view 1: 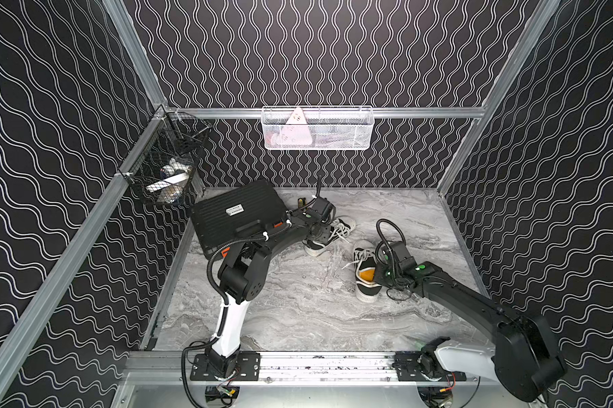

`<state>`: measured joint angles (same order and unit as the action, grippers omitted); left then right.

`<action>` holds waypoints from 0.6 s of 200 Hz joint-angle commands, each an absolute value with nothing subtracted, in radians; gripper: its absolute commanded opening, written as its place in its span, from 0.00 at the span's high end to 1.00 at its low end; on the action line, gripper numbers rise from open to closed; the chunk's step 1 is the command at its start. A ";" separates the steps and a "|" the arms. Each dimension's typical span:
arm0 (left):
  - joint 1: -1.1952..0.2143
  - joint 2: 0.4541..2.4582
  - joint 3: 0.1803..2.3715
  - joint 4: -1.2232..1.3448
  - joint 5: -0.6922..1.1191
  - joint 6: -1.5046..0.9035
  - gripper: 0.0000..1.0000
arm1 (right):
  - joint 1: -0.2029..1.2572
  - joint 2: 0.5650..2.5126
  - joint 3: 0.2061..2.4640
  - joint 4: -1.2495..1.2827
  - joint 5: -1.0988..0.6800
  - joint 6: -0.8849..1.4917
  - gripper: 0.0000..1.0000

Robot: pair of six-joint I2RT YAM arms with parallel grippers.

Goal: Insert the insole into the shoe
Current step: Adjust the shoe at the center of the board.

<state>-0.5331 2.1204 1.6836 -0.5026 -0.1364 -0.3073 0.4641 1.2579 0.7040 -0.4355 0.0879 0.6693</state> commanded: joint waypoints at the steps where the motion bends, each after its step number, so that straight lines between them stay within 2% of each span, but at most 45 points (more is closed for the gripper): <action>1: -0.519 2.142 1.704 -0.535 -0.097 -0.256 0.48 | 0.462 1.267 0.716 -0.383 0.080 0.679 1.00; 65: -0.520 2.025 1.702 -0.554 -0.066 -0.223 0.43 | 0.463 1.276 0.709 -0.370 0.057 0.688 1.00; 120: -0.517 2.092 1.713 -0.578 -0.146 -0.175 0.41 | 0.463 1.294 0.729 -0.366 0.052 0.682 1.00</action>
<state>-0.5186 2.0663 1.7061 -0.5453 -0.0853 -0.2287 0.4629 1.2915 0.7113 -0.4194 0.0582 0.6731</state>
